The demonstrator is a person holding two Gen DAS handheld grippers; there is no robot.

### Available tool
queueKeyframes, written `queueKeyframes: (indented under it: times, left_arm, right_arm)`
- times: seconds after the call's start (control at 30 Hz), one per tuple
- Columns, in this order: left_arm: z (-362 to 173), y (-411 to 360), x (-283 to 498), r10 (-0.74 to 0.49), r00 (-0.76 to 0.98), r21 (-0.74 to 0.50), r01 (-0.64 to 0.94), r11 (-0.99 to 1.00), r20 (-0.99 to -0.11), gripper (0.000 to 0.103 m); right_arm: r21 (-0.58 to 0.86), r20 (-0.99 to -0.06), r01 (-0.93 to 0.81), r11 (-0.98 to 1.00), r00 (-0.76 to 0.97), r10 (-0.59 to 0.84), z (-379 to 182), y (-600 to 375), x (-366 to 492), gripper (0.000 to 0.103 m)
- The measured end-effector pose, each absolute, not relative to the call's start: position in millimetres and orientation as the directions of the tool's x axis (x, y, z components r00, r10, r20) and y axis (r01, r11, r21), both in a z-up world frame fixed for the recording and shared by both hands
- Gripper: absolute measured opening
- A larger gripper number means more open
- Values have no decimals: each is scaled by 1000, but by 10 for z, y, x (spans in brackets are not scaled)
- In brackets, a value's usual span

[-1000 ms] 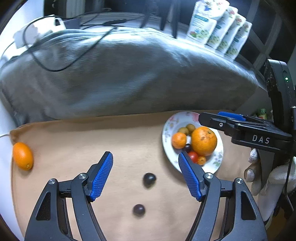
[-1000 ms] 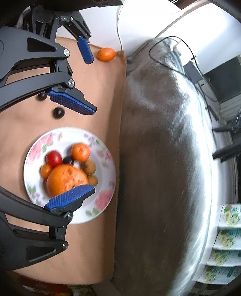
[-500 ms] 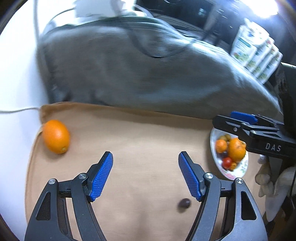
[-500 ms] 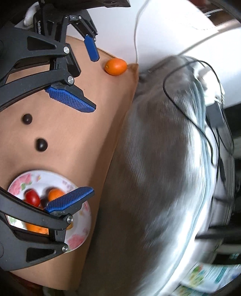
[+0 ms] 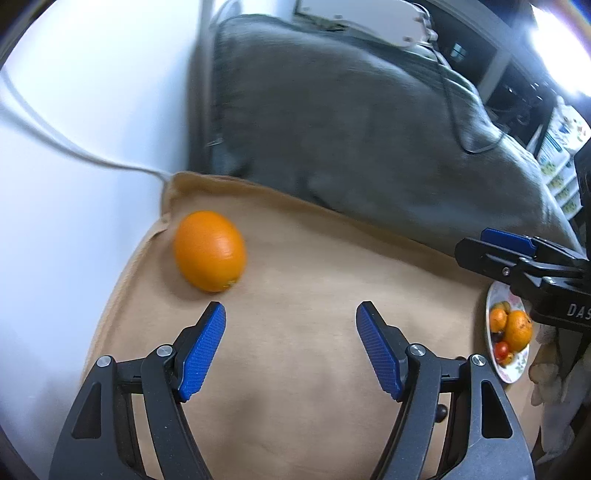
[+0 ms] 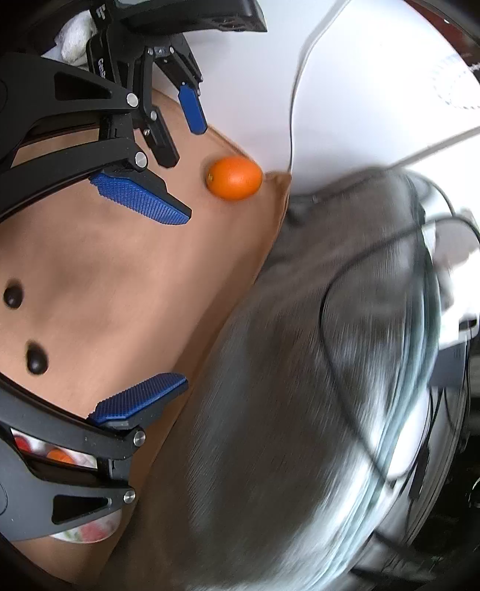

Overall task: Organize fruits
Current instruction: 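Move the right gripper toward the large orange at the cloth edge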

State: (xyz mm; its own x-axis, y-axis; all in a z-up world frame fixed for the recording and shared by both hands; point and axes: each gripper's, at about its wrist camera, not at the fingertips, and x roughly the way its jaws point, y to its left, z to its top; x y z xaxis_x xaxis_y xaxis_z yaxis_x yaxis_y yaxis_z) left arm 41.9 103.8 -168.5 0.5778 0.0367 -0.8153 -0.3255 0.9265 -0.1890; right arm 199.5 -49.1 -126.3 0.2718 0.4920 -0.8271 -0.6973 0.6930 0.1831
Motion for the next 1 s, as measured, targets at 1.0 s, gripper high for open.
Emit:
queueKeyframes:
  times: [1.0]
  left_arm:
    - [-2201,1740,422,38,609,-268,-404,875,-792,73]
  right_arm:
    - [339,-837,-803,491,-19,547,-1847,1113,1982,85]
